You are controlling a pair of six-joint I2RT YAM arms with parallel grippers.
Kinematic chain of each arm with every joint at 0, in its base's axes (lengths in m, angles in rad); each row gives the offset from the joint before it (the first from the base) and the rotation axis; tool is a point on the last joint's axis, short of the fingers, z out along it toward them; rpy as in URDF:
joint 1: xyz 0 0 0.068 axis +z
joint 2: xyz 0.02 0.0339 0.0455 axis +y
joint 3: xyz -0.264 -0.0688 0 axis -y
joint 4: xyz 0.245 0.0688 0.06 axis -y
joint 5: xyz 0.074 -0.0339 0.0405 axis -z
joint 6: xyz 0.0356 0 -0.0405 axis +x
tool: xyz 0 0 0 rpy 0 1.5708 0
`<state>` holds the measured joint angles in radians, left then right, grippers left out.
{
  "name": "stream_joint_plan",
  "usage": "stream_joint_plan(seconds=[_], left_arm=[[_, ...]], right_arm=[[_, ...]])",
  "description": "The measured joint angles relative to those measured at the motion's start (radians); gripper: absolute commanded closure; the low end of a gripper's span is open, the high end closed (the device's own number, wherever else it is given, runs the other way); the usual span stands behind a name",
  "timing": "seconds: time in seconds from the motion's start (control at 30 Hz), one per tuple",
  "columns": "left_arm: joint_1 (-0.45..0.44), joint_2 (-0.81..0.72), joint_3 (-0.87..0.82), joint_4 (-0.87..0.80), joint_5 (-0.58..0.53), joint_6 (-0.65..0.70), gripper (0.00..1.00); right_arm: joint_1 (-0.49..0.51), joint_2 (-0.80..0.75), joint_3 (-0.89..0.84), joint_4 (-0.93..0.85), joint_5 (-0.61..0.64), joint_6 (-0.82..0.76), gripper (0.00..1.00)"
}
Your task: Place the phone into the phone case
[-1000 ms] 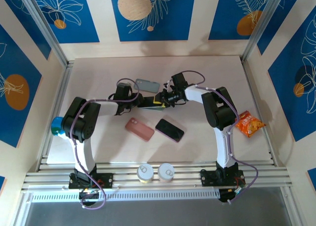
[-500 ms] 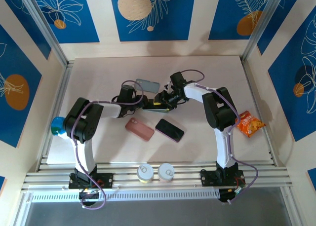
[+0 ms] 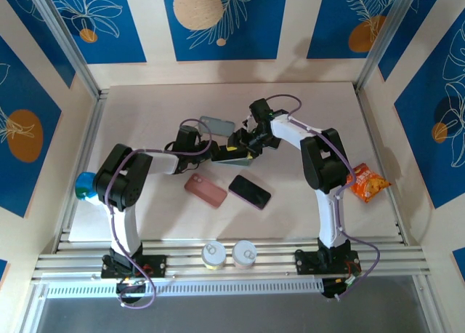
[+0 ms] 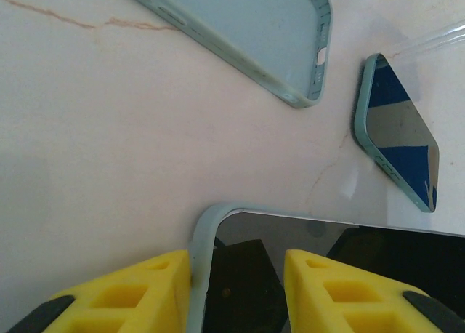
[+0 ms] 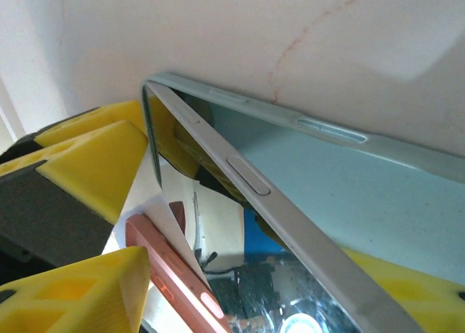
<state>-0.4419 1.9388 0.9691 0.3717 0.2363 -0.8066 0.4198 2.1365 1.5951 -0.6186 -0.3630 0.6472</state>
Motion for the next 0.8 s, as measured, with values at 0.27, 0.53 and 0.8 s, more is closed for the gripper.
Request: stream_joint_plan(seconds=[0.27,0.53,0.8], left_arm=[[-0.002,0.000,0.000,0.005,0.008,0.000,0.62],[-0.002,0.000,-0.002,0.009,0.011,0.000,0.62],[-0.002,0.000,-0.014,0.033,0.019,-0.008,0.62]], right_arm=[[0.000,-0.001,0.000,-0.057,0.021,-0.018,0.35],[-0.001,-0.003,0.000,-0.090,0.036,-0.032,0.34],[-0.001,-0.023,0.000,-0.122,0.068,-0.048,0.33]])
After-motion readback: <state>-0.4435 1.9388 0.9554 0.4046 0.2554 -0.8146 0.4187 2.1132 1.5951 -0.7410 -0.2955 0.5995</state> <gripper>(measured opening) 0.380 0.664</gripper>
